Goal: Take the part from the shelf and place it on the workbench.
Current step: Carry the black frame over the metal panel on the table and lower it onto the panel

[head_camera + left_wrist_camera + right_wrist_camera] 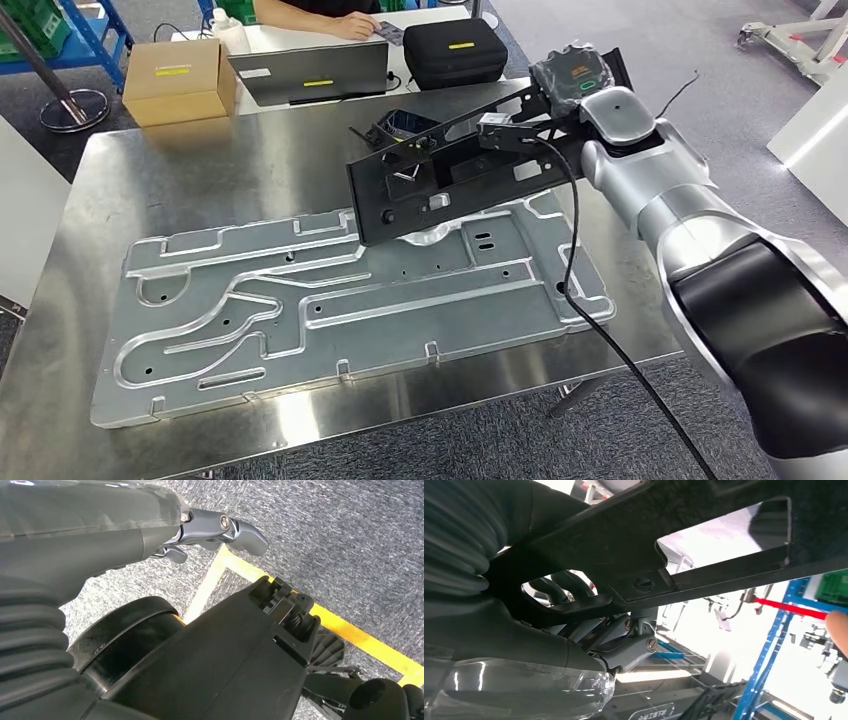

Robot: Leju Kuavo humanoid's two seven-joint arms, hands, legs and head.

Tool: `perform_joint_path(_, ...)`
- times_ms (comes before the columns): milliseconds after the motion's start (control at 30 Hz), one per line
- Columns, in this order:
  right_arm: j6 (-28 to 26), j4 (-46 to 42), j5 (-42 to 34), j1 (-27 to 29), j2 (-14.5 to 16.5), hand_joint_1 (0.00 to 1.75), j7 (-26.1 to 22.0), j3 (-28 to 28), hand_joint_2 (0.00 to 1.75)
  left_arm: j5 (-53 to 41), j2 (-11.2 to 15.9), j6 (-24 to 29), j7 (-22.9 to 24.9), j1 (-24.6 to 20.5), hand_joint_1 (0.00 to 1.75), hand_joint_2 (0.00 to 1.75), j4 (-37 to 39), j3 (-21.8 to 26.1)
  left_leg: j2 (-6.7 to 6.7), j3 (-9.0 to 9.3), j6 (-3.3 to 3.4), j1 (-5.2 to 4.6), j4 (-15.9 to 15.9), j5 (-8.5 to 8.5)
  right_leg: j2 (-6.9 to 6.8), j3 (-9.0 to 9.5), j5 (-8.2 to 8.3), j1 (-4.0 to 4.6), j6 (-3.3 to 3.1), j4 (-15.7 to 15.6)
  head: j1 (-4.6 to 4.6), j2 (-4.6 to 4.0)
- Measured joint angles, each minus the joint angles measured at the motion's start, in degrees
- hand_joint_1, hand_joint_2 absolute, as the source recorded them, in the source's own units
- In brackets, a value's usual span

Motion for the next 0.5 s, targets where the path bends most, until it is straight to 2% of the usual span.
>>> perform_joint_path(500,-2.7,1.98,1.45,6.33,11.85,1.75,2.85,0.88,1.75,0.24,-0.2,0.46,-0.85,0.01,0.0,1.75,-0.01,0.25,0.04,0.04,-0.01,0.03,-0.02,-0.01,0.03,0.0,-0.05,0.03,-0.07,0.01,0.0,0.0)
